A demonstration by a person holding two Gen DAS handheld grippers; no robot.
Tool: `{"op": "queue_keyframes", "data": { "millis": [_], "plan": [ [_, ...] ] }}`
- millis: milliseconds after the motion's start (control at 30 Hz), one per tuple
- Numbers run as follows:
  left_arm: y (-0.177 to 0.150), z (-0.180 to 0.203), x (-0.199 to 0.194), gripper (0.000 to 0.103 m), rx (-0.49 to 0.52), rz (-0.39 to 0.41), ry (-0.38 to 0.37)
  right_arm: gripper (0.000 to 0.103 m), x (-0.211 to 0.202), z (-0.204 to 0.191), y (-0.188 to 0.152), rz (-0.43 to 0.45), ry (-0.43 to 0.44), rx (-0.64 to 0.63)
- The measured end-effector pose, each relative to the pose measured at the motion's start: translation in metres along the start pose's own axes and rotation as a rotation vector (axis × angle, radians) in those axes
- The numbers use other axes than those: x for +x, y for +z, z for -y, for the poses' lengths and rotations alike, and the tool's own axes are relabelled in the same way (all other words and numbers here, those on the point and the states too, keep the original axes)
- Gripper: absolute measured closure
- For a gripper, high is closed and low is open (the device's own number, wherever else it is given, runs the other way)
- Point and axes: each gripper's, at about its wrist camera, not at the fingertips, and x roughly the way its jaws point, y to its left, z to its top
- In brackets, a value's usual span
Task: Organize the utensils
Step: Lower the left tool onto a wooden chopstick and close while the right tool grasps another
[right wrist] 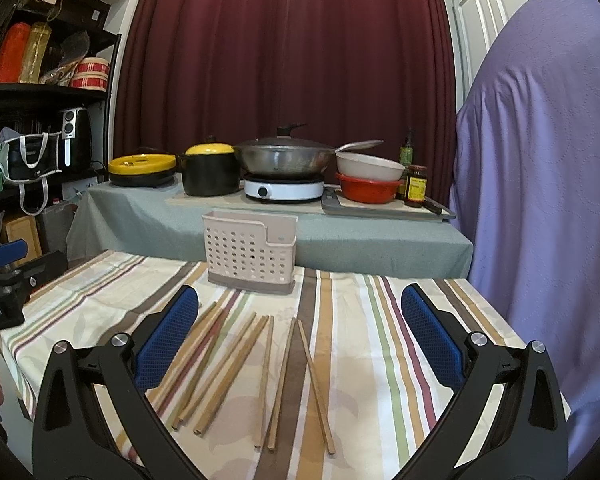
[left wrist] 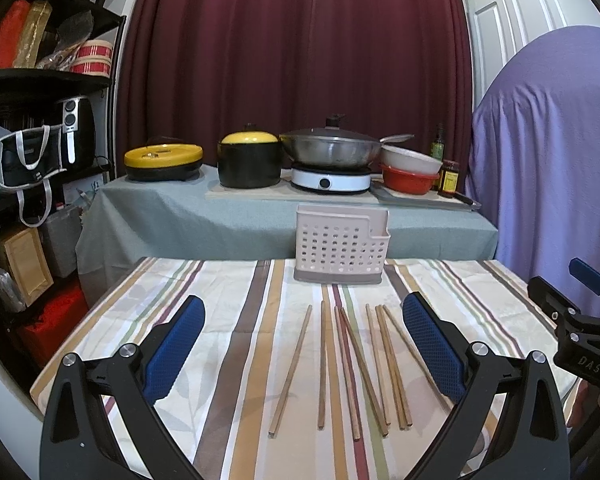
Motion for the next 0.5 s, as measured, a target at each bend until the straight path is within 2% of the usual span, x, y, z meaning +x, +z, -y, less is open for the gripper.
{"op": "queue_keyframes", "data": {
  "millis": [67,267,300,333,367,400,433,500],
  "plan": [
    [-0.008,-0.002,0.01,0.006,0.009,-0.022,0.007,0.004,0.005,0.003,-0.009,-0.02,-0.01,-0.004],
    [-0.044,-0.014,0.046,0.007,0.014,-0.137,0.032,0.006,0.036,0.016,-0.057,-0.16,-0.02,-0.009],
    [-0.051,-0.017,0.053,0.007,0.015,-0.153,0.04,0.013,0.04,0.018,-0.064,-0.18,-0.017,-0.007],
    [-0.056,-0.017,0.056,0.008,0.02,-0.165,0.046,0.026,0.044,0.02,-0.071,-0.195,-0.013,-0.006],
    [-0.061,-0.019,0.059,0.017,0.026,-0.178,0.049,0.033,0.048,0.021,-0.078,-0.209,-0.007,-0.006],
    [-0.069,-0.02,0.065,0.041,0.036,-0.198,0.054,0.041,0.053,0.022,-0.085,-0.234,-0.002,-0.006],
    [-0.073,-0.021,0.07,0.048,0.041,-0.221,0.058,0.041,0.057,0.024,-0.091,-0.252,0.009,-0.003],
    [-0.083,-0.025,0.079,0.051,0.029,-0.261,0.036,0.041,0.062,0.025,-0.101,-0.275,0.029,0.004]
  ]
}}
